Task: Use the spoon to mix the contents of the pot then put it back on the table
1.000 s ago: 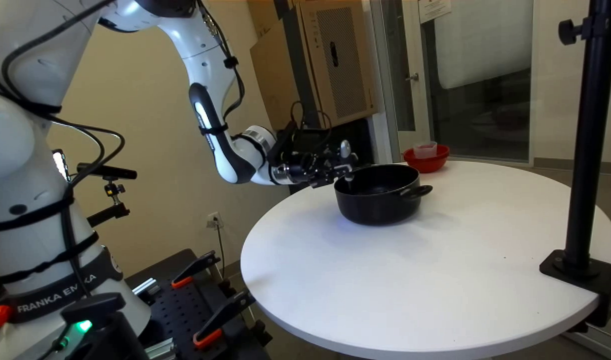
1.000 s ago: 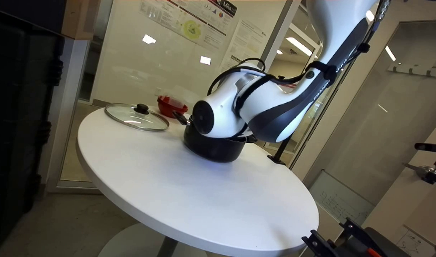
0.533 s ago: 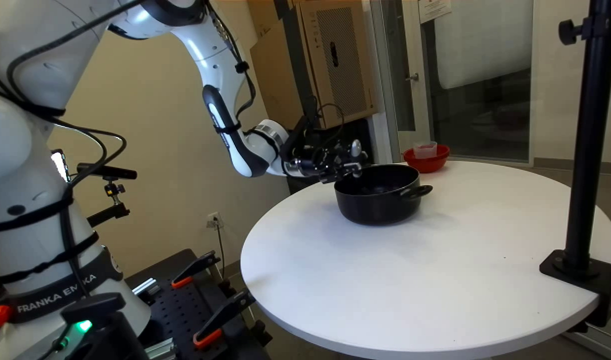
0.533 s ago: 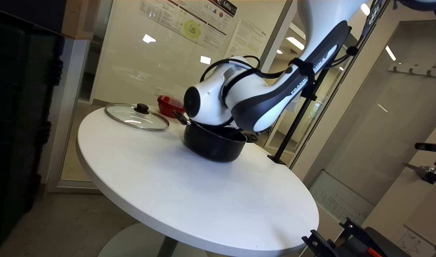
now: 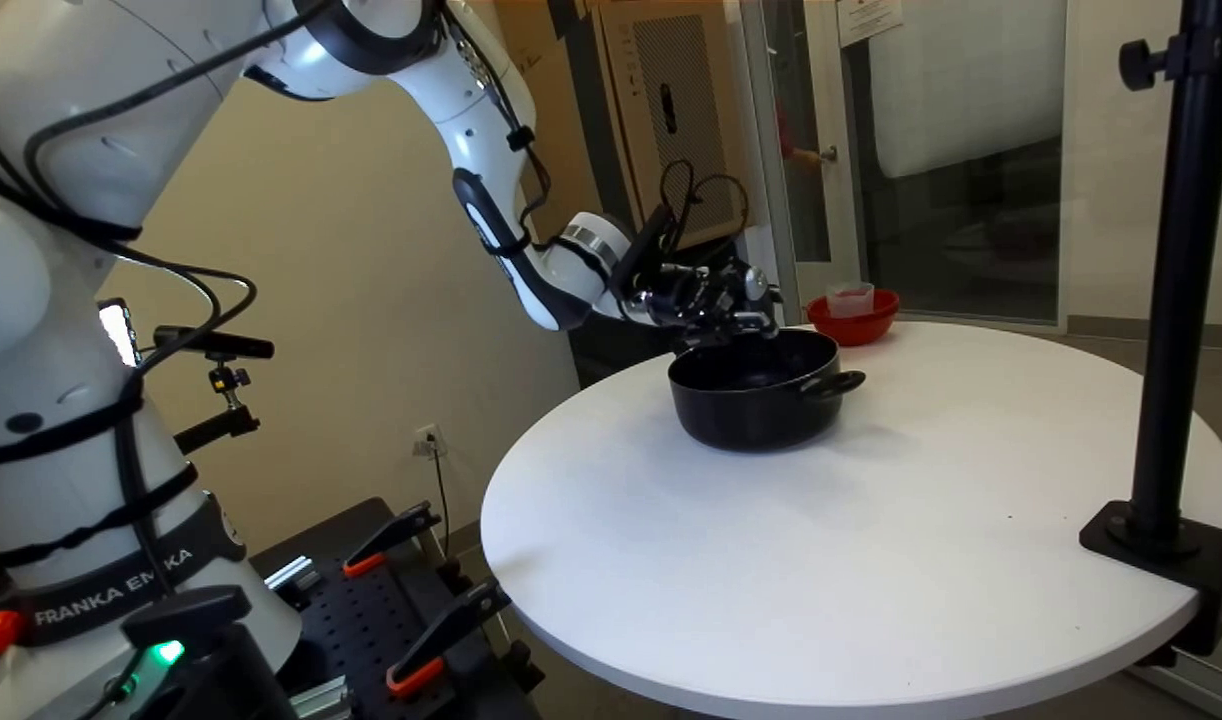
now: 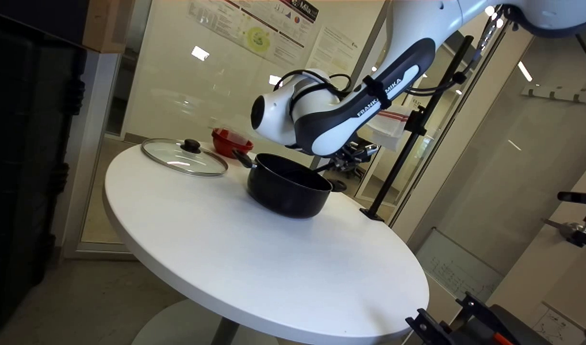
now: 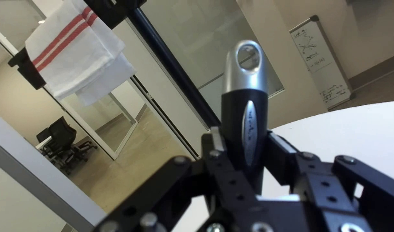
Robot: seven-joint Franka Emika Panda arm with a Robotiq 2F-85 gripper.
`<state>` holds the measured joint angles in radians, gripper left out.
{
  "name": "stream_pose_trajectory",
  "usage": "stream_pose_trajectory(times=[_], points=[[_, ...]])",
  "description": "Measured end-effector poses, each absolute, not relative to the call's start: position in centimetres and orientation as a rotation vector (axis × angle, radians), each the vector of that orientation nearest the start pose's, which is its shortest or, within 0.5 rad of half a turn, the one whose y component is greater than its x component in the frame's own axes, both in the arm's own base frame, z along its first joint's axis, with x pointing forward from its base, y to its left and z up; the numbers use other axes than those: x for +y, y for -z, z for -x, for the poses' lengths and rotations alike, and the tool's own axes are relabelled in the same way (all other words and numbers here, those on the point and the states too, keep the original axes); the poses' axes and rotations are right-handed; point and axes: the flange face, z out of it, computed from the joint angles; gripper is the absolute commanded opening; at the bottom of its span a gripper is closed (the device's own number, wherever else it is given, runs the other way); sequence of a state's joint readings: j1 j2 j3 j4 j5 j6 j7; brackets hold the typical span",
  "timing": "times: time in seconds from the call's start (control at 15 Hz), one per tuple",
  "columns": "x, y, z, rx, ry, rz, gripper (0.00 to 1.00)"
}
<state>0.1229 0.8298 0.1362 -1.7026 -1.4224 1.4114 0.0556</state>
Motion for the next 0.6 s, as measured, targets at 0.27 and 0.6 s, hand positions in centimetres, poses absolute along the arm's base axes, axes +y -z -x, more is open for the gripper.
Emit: stream_pose_trajectory(times=[0.27, 0.6], points=[[1.2, -14.5, -61.7, 0.716, 0.73, -1.503, 0.08], [2.0, -14.3, -61.6, 0.726, 0.716, -1.5, 0.08]])
